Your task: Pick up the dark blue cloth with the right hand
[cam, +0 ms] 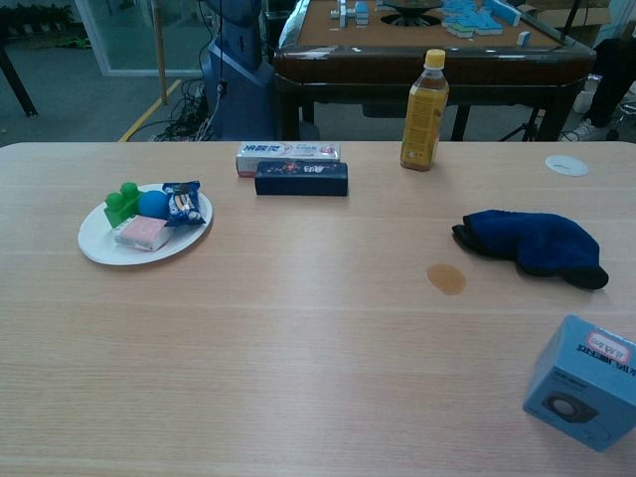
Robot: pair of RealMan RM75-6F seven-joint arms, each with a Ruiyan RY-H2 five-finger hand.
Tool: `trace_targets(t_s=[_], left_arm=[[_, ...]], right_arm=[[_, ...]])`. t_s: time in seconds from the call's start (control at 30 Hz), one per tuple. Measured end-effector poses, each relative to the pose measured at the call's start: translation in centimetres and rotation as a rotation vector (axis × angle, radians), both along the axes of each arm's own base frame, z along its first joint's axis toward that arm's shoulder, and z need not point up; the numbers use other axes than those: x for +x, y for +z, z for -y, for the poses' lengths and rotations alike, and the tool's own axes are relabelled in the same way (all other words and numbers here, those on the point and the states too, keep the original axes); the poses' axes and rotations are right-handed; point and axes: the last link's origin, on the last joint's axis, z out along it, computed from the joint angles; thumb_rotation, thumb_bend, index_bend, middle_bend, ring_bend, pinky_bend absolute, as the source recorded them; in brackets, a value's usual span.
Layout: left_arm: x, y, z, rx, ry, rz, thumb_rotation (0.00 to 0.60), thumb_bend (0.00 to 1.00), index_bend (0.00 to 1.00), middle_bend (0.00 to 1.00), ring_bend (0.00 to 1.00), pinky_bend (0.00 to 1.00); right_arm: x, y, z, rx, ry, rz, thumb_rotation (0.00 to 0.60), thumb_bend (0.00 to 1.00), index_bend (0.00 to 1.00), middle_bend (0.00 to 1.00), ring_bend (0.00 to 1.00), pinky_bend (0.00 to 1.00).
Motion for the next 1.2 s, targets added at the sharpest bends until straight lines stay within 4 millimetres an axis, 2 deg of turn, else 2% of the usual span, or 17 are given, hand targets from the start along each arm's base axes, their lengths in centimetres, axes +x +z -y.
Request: trace_targets(t_s=[0.7, 0.8, 0.87, 1.0, 1.2], left_arm=[[0.0, 0.2, 0.6, 0.0, 0.002, 0.001, 0.6, 0.26, 0.0, 0.0, 0.01, 0.03], [0.0, 0.1, 0.6, -0.002, 0.003, 0.001, 0.6, 0.26, 0.0, 0.0, 0.01, 0.03], [0.0, 0.1, 0.5, -0.005, 0.002, 0.0, 0.6, 0.26, 0.0, 0.0, 0.01, 0.03], [0.2, 0.1, 0.5, -0.007, -0.004, 0.002, 0.6, 0.26, 0.0, 0.0, 0.01, 0.03], [0.0, 0.2, 1.0, 0.0, 0.006, 0.004, 0.6, 0.26, 0.0, 0.0, 0.01, 0.03]], right_arm=[[0.9, -0.1, 0.5, 0.039, 0.076, 0.01, 0.6, 0.07, 0.06, 0.15, 0.12, 0.16], [0.9, 0.0, 1.0, 0.043, 0.08, 0.002, 0.6, 0.07, 0.1, 0.2, 0.14, 0.16], [1.0, 0.0, 1.6, 0.05, 0.085, -0.009, 0.6, 0.07, 0.12, 0.24, 0.16, 0.16], [1.3, 0.0, 3.4, 0.081, 0.089, -0.033, 0.6, 0.11, 0.14, 0.24, 0.16, 0.17], [2.5, -0.7, 7.6, 0.158, 0.1, -0.077, 0.6, 0.11, 0.14, 0.24, 0.16, 0.21]])
